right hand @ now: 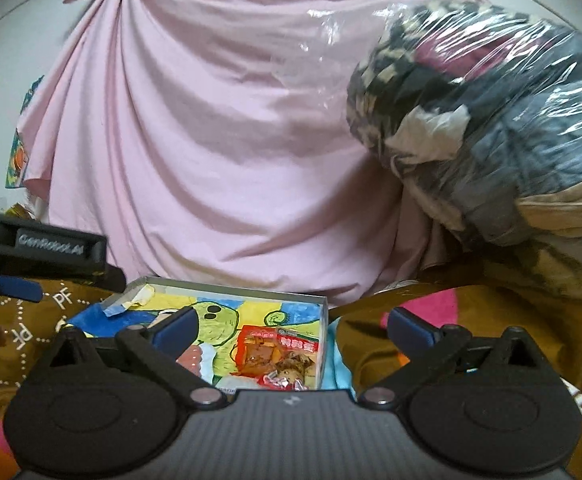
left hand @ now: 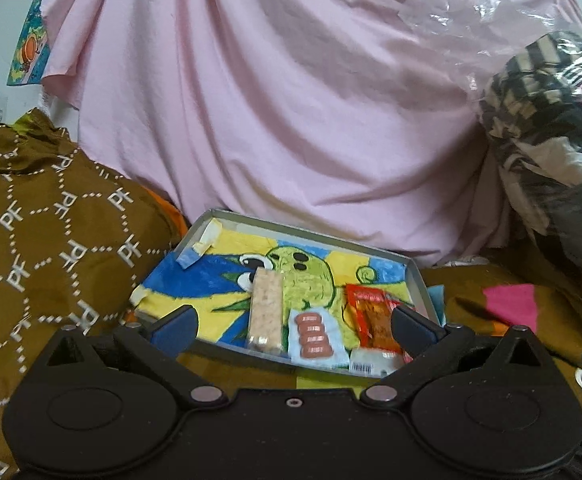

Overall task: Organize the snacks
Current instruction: 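Lower both packs into the tray and open both grippers, then move both grippers back from the tray to the remaining snack pile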

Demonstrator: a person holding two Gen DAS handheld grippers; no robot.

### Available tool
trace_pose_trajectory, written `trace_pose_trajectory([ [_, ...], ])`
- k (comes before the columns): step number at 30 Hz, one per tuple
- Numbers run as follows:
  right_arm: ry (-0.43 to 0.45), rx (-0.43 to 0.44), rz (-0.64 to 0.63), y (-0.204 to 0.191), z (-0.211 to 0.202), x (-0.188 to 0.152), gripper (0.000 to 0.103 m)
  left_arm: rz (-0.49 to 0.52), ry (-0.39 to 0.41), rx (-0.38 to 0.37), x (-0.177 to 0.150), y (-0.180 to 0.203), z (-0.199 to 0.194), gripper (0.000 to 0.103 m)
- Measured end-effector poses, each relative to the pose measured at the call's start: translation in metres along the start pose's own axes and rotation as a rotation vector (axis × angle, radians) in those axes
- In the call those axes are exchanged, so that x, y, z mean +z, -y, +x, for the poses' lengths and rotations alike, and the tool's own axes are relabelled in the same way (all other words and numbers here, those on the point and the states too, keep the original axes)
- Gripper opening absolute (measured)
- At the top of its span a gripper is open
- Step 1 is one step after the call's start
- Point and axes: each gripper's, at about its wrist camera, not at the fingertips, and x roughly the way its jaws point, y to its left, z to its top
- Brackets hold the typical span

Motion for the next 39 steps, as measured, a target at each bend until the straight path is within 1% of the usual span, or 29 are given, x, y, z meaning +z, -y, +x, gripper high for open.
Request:
trace_pose_trajectory([
  [4, -0.019, 0.019, -0.008, -0.001, -0.024, -0.001, 0.103, 0.002, -0.022, -0.010, -0.012, -0.009, -0.023, 0.102],
  [9, -0.067, 0.051, -0.008, -0.006, -0.048, -0.005, 0.103, 0.002, -0.065, -0.018, -0.028, -0.024, -0.045, 0.102],
  [17, -0.209, 0.123, 0.031, -0.010, -0.067, -0.018, 0.103, 0.014, -0.150, -0.001, -0.055, -0.050, -0.067, 0.102],
  [24, -0.310, 0.175, 0.034, -0.025, -0.077, -0.025, 0.103, 0.055, -0.228, 0.006, -0.072, -0.065, -0.076, 0.102],
  [28, -0.369, 0.224, 0.050, -0.036, -0.082, -0.028, 0.103, 0.081, -0.264, 0.004, -0.078, -0.071, -0.079, 0.102],
  [32, -0.462, 0.294, 0.080, -0.044, -0.077, -0.036, 0.103, 0.088, -0.326, -0.018, -0.085, -0.075, -0.075, 0.102],
  [39, -0.562, 0.341, 0.091, -0.050, -0.069, -0.045, 0.103, 0.119, -0.387, -0.040, -0.099, -0.073, -0.067, 0.102],
])
